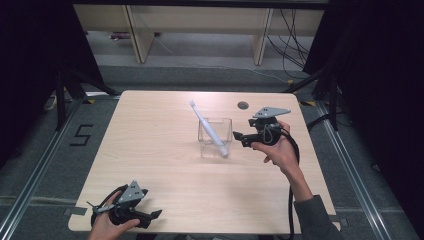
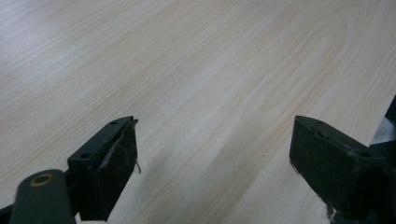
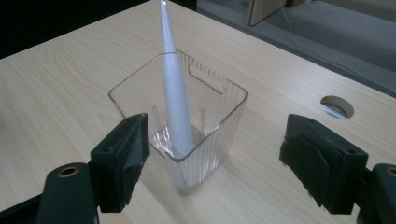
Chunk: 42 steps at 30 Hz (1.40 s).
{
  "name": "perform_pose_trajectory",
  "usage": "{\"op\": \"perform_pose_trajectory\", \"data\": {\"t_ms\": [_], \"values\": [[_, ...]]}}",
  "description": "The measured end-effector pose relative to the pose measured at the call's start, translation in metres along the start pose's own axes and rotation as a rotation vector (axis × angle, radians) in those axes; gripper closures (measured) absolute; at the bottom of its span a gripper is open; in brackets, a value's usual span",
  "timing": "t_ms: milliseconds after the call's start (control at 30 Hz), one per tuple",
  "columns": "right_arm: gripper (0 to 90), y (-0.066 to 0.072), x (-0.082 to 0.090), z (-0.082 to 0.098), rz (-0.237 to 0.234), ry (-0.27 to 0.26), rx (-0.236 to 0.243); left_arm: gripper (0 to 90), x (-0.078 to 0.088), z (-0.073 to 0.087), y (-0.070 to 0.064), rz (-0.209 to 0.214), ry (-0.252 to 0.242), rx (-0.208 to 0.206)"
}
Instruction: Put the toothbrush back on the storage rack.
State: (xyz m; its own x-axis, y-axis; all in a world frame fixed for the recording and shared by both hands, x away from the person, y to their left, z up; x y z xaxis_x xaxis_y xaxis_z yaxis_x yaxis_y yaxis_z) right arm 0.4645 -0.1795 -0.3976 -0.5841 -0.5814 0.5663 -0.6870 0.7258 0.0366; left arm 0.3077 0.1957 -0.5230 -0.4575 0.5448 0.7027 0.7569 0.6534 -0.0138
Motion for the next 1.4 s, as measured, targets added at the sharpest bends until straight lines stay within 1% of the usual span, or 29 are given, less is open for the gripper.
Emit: {"op": "perform_pose_trajectory", "data": {"t_ms": [33,67,167,200,267,300,367,400,533,567,600,633,667,733,767,833,867,933,967,1000,1033,1067,1133,1200,1267,1300,1333,1367,1400], "values": [[23.6,-0.002,0.001,0.001,0.005,-0.008,0.021,14.8,0.000,0.000,0.000,0.000,-0.001,0.001],[23.1,-0.001,0.001,0.002,-0.002,-0.007,0.010,14.8,0.000,0.000,0.000,0.000,0.000,0.000],[21.9,-0.003,0.002,0.004,0.008,-0.023,0.027,14.8,0.000,0.000,-0.001,0.004,-0.012,0.011],[21.4,-0.001,0.003,0.005,-0.002,-0.015,0.000,14.8,0.000,0.000,-0.001,0.007,-0.014,0.016],[20.5,-0.002,0.004,0.006,0.002,-0.014,0.019,14.8,0.000,0.000,0.000,0.001,0.001,-0.001],[20.4,-0.001,0.005,0.007,-0.003,-0.010,-0.002,14.9,0.000,0.000,-0.001,0.003,-0.005,0.005],[20.2,-0.002,0.004,0.009,-0.009,-0.021,0.020,14.8,0.000,0.000,-0.001,0.003,-0.009,0.006],[19.7,-0.001,0.005,0.010,0.002,-0.012,-0.003,14.8,0.000,0.000,-0.001,0.002,-0.009,0.006],[18.8,-0.002,0.007,0.014,-0.004,-0.023,0.013,14.8,0.000,0.000,-0.001,0.001,-0.008,0.010],[18.3,-0.001,0.008,0.015,-0.007,-0.020,-0.010,14.8,0.000,0.000,-0.001,0.000,-0.008,0.012],[17.8,-0.003,0.008,0.016,-0.004,-0.024,0.007,14.9,0.000,0.000,-0.001,0.002,-0.010,0.017],[17.4,-0.002,0.009,0.017,-0.002,-0.023,-0.011,14.8,0.000,0.000,-0.002,0.009,-0.011,0.020],[17.2,-0.003,0.007,0.018,-0.003,-0.041,0.003,14.9,0.000,0.000,-0.002,0.009,-0.011,0.019],[16.9,-0.002,0.008,0.021,-0.005,-0.035,-0.009,14.8,0.000,0.000,-0.001,0.001,-0.013,0.019],[16.8,-0.003,0.008,0.022,0.002,-0.034,0.008,14.8,0.001,0.000,-0.001,-0.001,-0.013,0.018],[16.7,-0.001,0.008,0.026,-0.015,-0.027,-0.016,14.8,0.001,0.000,-0.001,0.006,-0.014,0.019],[16.7,-0.002,0.008,0.027,-0.004,-0.041,0.016,14.8,0.001,0.000,0.000,-0.003,-0.008,0.016],[16.7,0.001,0.007,0.030,-0.012,-0.042,-0.014,14.8,0.001,0.001,0.000,-0.004,-0.001,0.010],[16.7,0.000,0.008,0.031,-0.012,-0.036,0.003,14.8,0.000,0.001,0.000,-0.004,-0.005,0.022],[16.7,0.000,0.007,0.032,-0.002,-0.051,0.002,14.8,0.001,0.000,0.000,-0.002,-0.007,0.013],[16.7,0.003,0.008,0.034,-0.015,-0.034,-0.013,14.8,0.001,0.000,-0.002,0.004,-0.015,0.022],[16.7,0.002,0.007,0.035,-0.011,-0.041,0.008,14.8,0.001,0.000,-0.001,0.001,-0.015,0.021],[16.7,0.007,0.007,0.038,-0.022,-0.032,-0.022,14.8,0.001,0.000,-0.001,0.004,-0.018,0.021],[16.7,0.007,0.006,0.040,-0.023,-0.031,0.010,14.8,0.001,0.000,0.000,0.000,-0.008,0.014],[16.7,0.009,0.005,0.043,-0.030,-0.023,0.012,14.8,0.001,0.000,-0.001,0.004,-0.015,0.017],[16.7,0.012,0.005,0.045,-0.038,-0.010,-0.016,14.8,0.001,0.000,-0.002,0.002,-0.018,0.018],[16.7,0.013,0.004,0.046,-0.035,-0.021,-0.020,14.9,0.002,0.000,-0.002,0.005,-0.017,0.016],[16.7,0.012,0.004,0.047,-0.042,-0.012,0.011,14.8,0.002,0.000,-0.001,0.004,-0.015,0.013],[16.7,0.014,0.004,0.049,-0.039,-0.007,0.000,14.8,0.002,0.000,-0.001,0.004,-0.016,0.014]]}}
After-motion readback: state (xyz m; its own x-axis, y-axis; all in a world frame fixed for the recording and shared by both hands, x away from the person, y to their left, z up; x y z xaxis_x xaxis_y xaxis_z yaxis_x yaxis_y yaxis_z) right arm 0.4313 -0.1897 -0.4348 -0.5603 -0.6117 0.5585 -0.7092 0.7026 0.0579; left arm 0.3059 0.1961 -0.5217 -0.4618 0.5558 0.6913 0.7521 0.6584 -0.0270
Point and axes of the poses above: each handheld gripper's, and its own axes: x roughly backward along the jaws, z roughly out of its underside, y roughly to its left, the point moved 3 cm from there along -x, roughly forward along the jaws, and after that the axes turned 1 degree about -z, right-handed, at the moved point
